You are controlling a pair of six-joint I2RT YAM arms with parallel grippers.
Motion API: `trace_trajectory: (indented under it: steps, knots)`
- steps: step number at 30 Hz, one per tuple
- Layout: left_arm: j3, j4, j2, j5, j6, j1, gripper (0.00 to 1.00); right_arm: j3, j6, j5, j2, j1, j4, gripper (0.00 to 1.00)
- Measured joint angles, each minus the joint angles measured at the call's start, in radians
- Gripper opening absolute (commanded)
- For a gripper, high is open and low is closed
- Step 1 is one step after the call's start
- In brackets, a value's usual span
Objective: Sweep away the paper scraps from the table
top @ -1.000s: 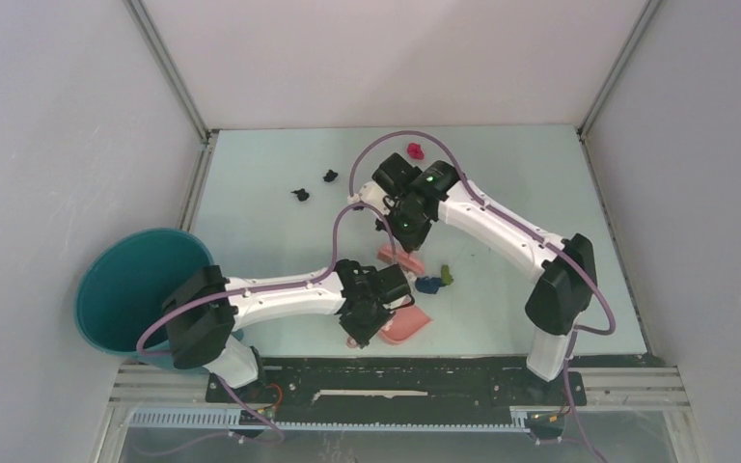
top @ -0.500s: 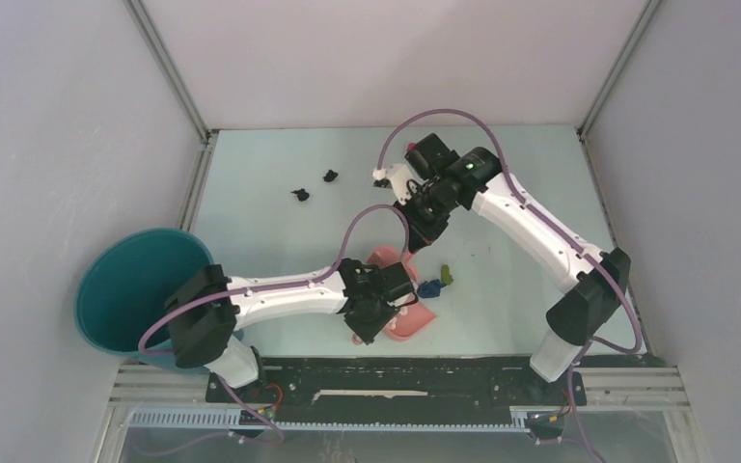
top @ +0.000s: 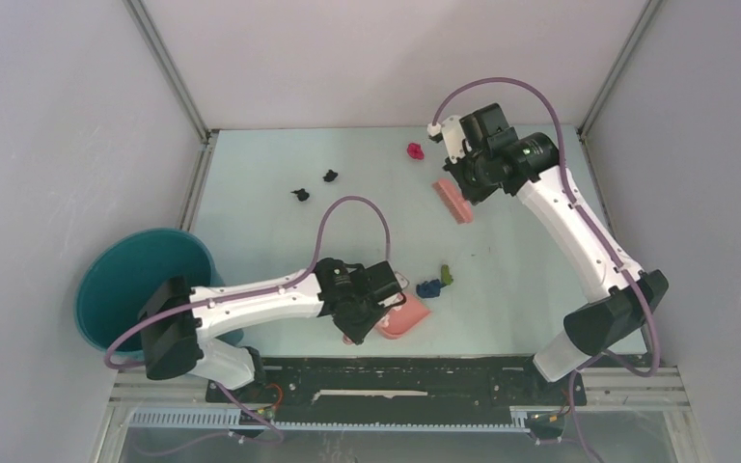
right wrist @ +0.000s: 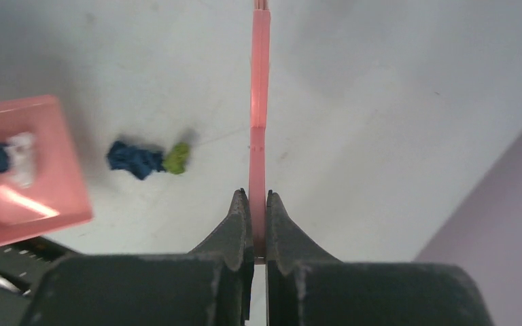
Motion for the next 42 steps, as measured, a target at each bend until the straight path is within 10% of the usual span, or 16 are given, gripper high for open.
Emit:
trace_trajectory:
  steps: [11, 19, 32, 42]
  knots:
    - [0.0, -0.021, 0.083, 0.028, 0.006, -0.015, 0.0, -0.182, -0.01, 0.066, 0.052, 0.017, 0.009, 0.0]
    - [0.042, -0.01, 0.162, 0.034, 0.016, -0.016, 0.0, -0.199, 0.043, -0.36, 0.046, 0.04, -0.101, 0.0]
    - [-0.025, 0.121, 0.103, -0.006, -0.003, -0.028, 0.0, -0.138, 0.107, -0.507, -0.101, -0.286, -0.044, 0.0]
    - [-0.069, 0.263, 0.0, -0.158, -0.081, -0.079, 0.0, -0.428, 0.159, -0.509, -0.29, -0.507, 0.15, 0.0]
